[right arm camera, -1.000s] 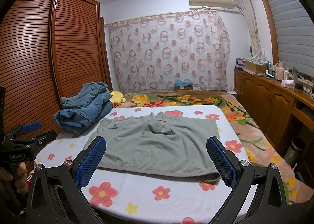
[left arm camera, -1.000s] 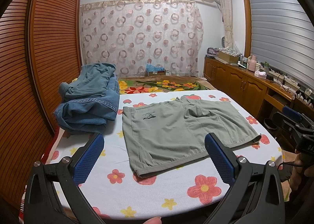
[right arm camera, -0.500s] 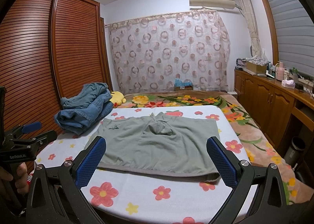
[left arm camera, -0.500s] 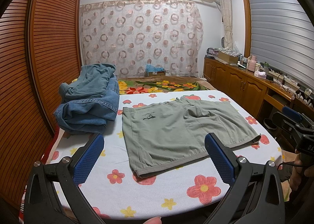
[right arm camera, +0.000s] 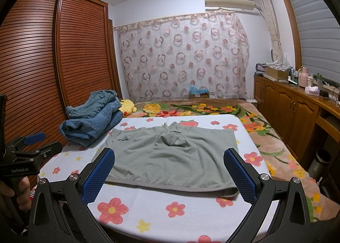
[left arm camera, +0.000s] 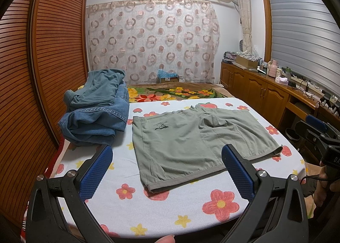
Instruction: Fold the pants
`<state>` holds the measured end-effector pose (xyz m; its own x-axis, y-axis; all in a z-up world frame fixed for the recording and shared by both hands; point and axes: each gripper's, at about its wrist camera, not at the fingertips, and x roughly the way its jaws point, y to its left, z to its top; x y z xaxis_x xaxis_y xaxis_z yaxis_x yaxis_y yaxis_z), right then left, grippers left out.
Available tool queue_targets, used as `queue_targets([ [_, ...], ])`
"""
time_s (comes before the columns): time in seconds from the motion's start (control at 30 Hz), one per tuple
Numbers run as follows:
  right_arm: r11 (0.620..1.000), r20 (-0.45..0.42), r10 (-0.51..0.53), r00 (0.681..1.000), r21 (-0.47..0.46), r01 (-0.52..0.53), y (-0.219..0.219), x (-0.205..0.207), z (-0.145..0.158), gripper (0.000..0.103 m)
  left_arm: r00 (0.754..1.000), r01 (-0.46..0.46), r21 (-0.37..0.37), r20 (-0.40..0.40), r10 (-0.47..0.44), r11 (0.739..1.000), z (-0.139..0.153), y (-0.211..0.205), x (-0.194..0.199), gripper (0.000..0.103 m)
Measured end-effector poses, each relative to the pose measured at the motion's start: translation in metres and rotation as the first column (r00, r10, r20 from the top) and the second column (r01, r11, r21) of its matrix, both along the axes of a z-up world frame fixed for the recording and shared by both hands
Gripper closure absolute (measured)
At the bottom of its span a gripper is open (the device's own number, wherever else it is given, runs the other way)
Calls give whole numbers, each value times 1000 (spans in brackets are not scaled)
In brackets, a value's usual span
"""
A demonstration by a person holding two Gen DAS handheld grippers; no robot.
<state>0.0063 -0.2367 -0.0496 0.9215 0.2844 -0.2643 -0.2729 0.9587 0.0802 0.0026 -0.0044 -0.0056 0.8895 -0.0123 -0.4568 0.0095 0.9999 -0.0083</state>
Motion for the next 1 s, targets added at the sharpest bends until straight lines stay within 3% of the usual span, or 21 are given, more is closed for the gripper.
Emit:
queue_targets([
  [0.43,1000,-18,1,1000,0,-1,3,3,0,1,1000,9,-14,-14,-9,1000,-7,-2,2,1],
  [1.0,999,-92,-29,995,-38,25,-8,21,-12,2,994,17,-65,-106,-24,998,-48,19,22,1],
])
